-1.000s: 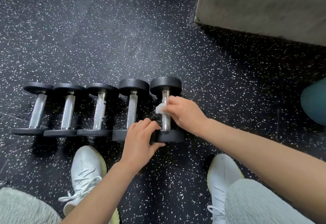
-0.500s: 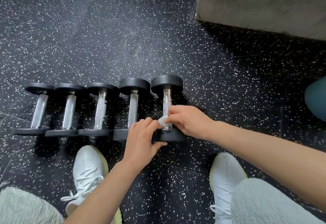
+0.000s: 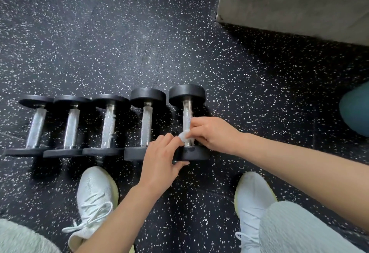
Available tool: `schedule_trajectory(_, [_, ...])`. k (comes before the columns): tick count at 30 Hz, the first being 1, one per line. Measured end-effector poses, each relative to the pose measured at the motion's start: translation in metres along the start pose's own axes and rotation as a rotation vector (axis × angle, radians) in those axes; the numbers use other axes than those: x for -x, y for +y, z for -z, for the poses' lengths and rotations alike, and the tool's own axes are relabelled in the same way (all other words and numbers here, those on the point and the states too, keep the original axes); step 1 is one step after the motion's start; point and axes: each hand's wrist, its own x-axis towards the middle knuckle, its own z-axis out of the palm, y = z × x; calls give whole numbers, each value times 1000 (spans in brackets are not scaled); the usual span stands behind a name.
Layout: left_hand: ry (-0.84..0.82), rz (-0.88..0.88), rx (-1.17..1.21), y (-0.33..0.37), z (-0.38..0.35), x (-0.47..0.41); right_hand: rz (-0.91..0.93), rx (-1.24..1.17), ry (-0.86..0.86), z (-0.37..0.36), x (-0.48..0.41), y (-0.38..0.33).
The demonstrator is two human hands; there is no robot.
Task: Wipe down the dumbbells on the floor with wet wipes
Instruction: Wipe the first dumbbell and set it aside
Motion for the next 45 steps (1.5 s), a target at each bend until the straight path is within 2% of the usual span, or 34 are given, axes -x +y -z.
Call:
schedule_trajectory(7, [-6,-48,-25,16,-3,-6,-276,-31,225,16,-19,18])
schedule_trajectory(13, [-13,-56,-20,22,-12,-7,-96,-60,79,8,20,-3])
schedule_trajectory(18, [-9,-27,57,27,-14,-3,-244,-34,195,20,-6,21])
schedule_trajectory(20, [-10,36,110,26,-13,0,-298,-35,238,21,-10,24])
schedule_trajectory(24, [50,168,33,20,-16,8,-242,-32,199,8,10,1])
schedule_trajectory(27, [72,145,-12,16,-20,10,-160,-16,141,3,17,-5])
schedule_trajectory(35, [84,98,-25,24,-22,7,-284,-45,229,12,4,11])
schedule_trajectory(41, [128,81,59,29,-26,11,-156,1,108,5,26,1])
schedule_trajectory(45, [115,58,39,31,-25,9,-269,23,213,15,4,18])
